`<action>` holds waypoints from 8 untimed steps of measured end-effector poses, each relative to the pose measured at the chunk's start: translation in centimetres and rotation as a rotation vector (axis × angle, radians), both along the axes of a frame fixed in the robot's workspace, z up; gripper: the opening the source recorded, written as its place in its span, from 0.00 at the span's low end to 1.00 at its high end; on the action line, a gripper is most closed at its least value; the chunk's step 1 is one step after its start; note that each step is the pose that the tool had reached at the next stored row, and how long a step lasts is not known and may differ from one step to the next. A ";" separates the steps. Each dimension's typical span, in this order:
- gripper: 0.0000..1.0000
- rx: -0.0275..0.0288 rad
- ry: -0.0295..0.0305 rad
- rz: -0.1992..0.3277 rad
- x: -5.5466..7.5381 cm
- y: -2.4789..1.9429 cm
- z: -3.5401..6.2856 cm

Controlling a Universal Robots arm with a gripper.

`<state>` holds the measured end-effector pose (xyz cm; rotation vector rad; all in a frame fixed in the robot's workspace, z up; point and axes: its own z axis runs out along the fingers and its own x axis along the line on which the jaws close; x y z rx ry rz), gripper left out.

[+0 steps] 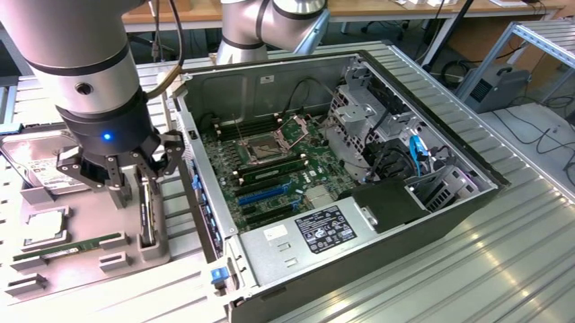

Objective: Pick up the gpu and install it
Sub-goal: 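Pick up the gpu and move the gpu toward the slot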

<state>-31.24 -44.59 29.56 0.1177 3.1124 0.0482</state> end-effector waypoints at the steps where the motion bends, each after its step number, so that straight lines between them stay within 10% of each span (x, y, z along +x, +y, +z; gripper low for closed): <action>1: 0.42 -0.0005 0.0000 0.000 0.0 0.01 -0.03; 8: 0.42 -0.0040 0.0000 0.000 0.0 0.20 -0.18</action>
